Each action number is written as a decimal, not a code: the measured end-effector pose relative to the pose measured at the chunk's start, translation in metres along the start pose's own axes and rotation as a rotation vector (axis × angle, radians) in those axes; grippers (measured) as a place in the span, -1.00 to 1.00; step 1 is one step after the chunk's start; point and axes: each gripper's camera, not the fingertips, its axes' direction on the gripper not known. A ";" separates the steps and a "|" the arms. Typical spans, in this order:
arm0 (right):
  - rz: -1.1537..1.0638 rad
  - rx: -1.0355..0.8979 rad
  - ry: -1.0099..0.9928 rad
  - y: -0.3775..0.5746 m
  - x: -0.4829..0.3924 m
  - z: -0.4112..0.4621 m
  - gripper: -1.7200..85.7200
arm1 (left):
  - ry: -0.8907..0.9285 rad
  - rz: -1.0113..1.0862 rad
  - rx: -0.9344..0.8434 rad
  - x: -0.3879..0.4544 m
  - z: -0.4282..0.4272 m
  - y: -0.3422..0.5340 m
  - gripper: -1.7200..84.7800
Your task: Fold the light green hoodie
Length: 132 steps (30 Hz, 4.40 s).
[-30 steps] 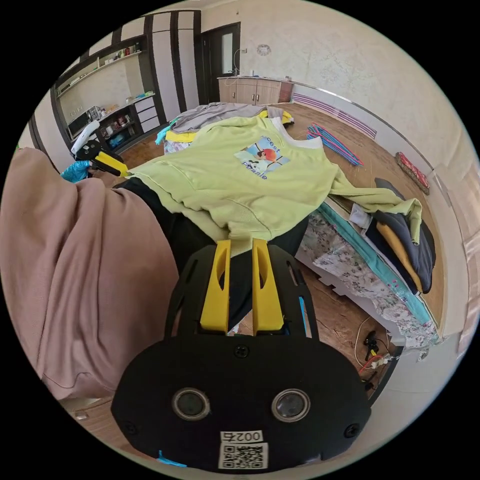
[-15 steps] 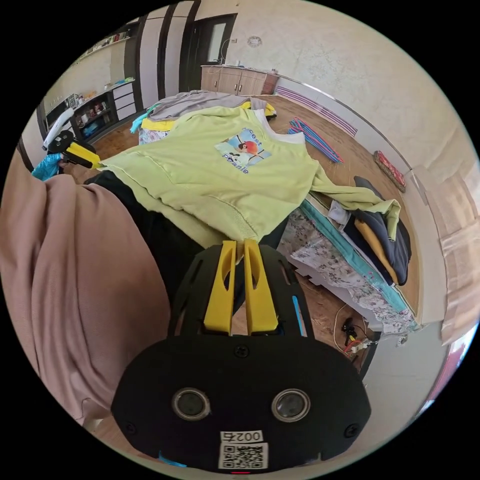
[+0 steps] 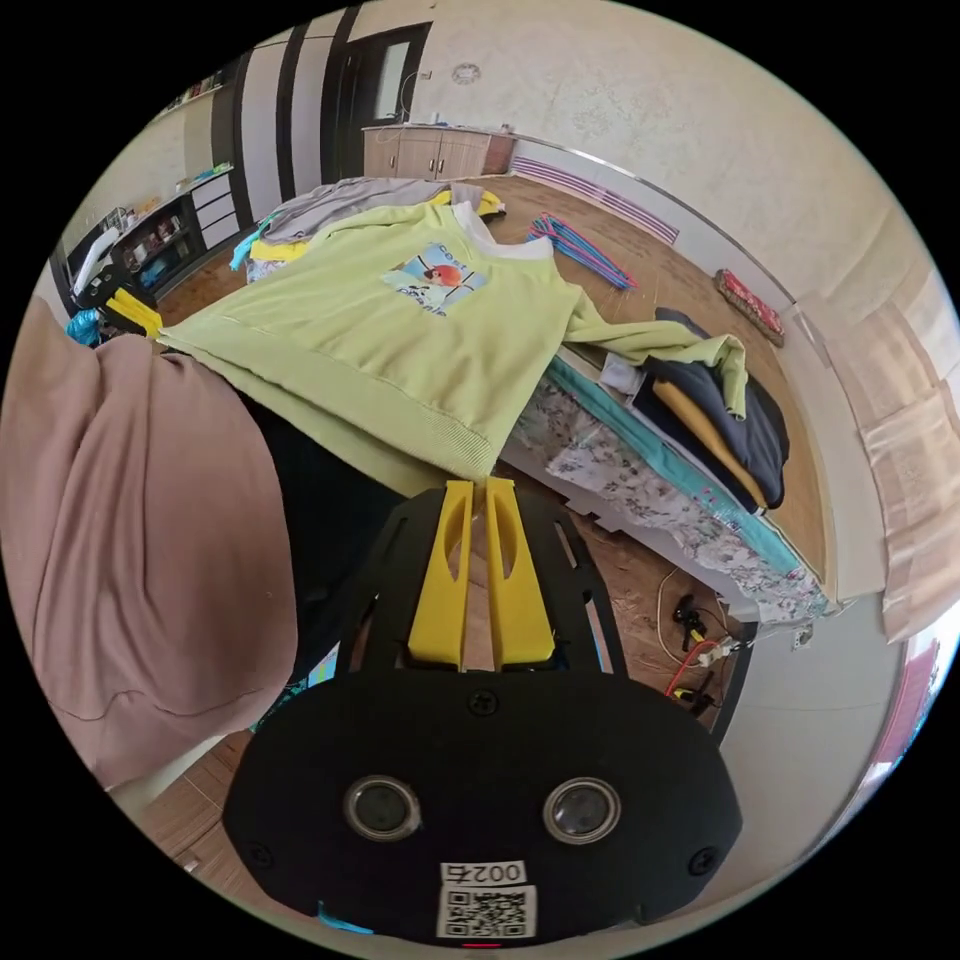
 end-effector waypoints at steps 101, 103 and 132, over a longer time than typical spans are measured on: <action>-0.045 0.083 -0.162 -0.004 0.041 0.013 -0.97 | -0.038 0.004 -0.070 -0.011 0.020 -0.034 -0.98; -0.107 0.076 -0.141 -0.011 0.042 0.004 -0.98 | -0.035 0.043 -0.104 -0.010 0.011 -0.037 -0.98; 0.120 0.302 -0.219 -0.133 0.182 0.070 -0.82 | -0.217 -0.499 0.199 -0.133 0.038 -0.092 -0.97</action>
